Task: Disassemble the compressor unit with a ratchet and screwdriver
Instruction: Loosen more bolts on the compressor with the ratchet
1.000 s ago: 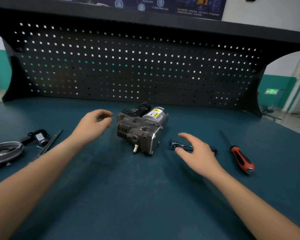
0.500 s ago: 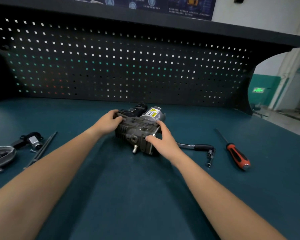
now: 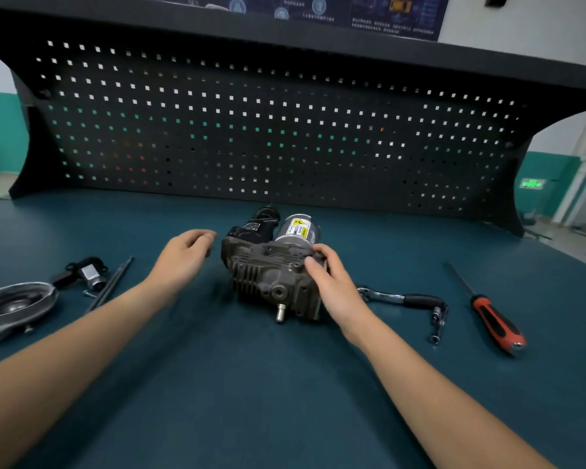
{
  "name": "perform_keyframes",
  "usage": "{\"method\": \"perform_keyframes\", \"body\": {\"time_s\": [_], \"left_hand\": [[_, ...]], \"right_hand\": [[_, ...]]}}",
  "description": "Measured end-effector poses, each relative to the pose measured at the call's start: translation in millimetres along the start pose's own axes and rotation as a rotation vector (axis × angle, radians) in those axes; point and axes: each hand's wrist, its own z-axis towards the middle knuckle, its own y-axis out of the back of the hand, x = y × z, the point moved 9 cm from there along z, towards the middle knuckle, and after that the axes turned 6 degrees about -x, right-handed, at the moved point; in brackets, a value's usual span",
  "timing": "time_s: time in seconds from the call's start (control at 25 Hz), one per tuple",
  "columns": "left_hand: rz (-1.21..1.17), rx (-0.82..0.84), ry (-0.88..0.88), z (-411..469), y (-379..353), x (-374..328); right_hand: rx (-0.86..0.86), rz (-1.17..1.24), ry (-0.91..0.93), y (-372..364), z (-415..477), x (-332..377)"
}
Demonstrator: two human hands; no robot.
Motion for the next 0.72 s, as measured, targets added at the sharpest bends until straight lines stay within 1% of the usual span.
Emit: {"method": "perform_keyframes", "body": {"time_s": [0.04, 0.12, 0.2, 0.24, 0.32, 0.36, 0.4, 0.44, 0.48, 0.52, 0.56, 0.6, 0.64, 0.68, 0.72], "left_hand": [[0.03, -0.022, 0.018, 6, 9, 1], [0.011, -0.021, 0.088, 14, 15, 2], [0.073, 0.024, 0.065, 21, 4, -7], [0.127, 0.051, 0.029, 22, -3, -14], [0.231, 0.127, -0.023, 20, -12, -20], [0.286, 0.186, -0.025, 18, -15, -21], [0.313, 0.243, 0.012, 13, -15, -20], [0.391, 0.302, 0.033, 7, -14, -19], [0.497, 0.35, 0.02, 1, -12, -23], [0.615, 0.367, -0.025, -5, -8, -30], [0.686, 0.35, -0.096, -14, 0, -38], [0.714, 0.328, -0.187, -25, 10, -47], [0.701, 0.299, -0.287, -40, 24, -55], [0.643, 0.274, -0.397, -64, 38, -63], [0.571, 0.276, -0.489, -97, 49, -68]], "right_hand": [[0.007, -0.026, 0.016, -8, -8, 4], [-0.003, -0.153, 0.081, -20, -31, 19], [0.028, -0.223, 0.132, -36, -59, 31], [0.075, -0.226, 0.145, -47, -76, 37], [0.191, -0.271, 0.189, -77, -112, 46], [0.224, -0.335, 0.22, -89, -127, 48], [0.276, -0.402, 0.249, -99, -141, 51], [0.337, -0.448, 0.285, -104, -151, 56], [0.376, -0.458, 0.341, -101, -156, 62], [0.38, -0.426, 0.403, -89, -153, 70], [0.33, -0.37, 0.443, -69, -144, 78], [0.198, -0.347, 0.482, -41, -128, 82], [0.048, -0.362, 0.516, -11, -108, 83], [-0.035, -0.399, 0.516, 9, -88, 81], [-0.023, -0.467, 0.469, 16, -68, 73]]}}
